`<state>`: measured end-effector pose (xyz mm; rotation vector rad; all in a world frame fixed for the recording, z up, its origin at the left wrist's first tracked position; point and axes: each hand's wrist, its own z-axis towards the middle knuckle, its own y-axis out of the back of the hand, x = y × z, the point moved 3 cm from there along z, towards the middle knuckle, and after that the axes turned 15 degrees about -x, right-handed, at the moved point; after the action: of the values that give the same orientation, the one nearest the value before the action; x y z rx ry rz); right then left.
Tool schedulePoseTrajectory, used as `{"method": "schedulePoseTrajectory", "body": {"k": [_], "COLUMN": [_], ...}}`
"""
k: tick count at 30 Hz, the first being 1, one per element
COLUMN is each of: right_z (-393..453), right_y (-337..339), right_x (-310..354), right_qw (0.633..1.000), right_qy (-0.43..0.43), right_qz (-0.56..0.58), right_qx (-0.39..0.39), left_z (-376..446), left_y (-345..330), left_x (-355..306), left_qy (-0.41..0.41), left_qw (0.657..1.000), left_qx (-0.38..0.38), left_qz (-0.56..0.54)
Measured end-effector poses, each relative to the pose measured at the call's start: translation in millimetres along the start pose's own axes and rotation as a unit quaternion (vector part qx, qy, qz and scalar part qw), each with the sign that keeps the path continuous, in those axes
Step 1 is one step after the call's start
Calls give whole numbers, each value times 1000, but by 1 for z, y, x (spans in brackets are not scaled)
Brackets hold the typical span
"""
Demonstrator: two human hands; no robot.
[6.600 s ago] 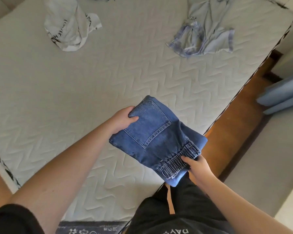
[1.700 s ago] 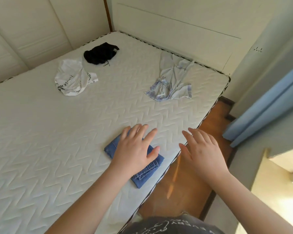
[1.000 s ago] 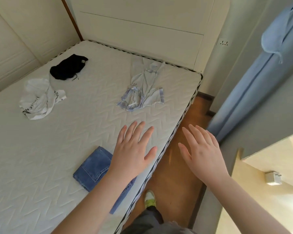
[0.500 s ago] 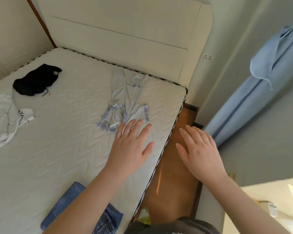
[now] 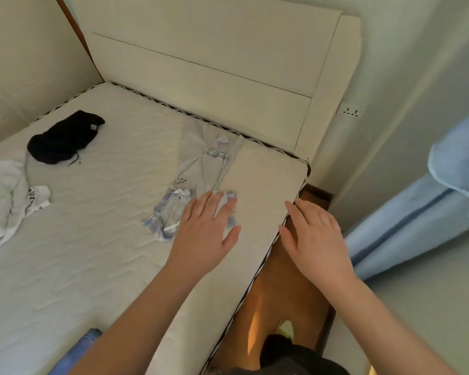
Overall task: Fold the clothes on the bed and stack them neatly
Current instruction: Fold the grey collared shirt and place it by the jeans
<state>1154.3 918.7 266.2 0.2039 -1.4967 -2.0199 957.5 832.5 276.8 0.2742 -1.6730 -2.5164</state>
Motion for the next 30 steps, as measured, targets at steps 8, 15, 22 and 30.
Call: {"method": "schedulePoseTrajectory", "body": {"k": [8,15,22,30], "right_z": [90,151,214,282], "right_y": [-22,-60,-101,-139], "right_x": [-22,-8,5,7], "right_qw": [994,987,977,975], "right_qy": [92,144,192,196], "right_qz": [17,28,14,9], "right_qx": [53,71,92,101], "left_z": [54,80,122,174], "left_y": [-14,-42,-77,-117], "left_x": [-4,30,71,113], "left_qy": [74,123,168,170], "left_qw": [997,992,986,985], "left_qx": [-28,0,-11,-12], "left_qz": [20,30,12,1]}}
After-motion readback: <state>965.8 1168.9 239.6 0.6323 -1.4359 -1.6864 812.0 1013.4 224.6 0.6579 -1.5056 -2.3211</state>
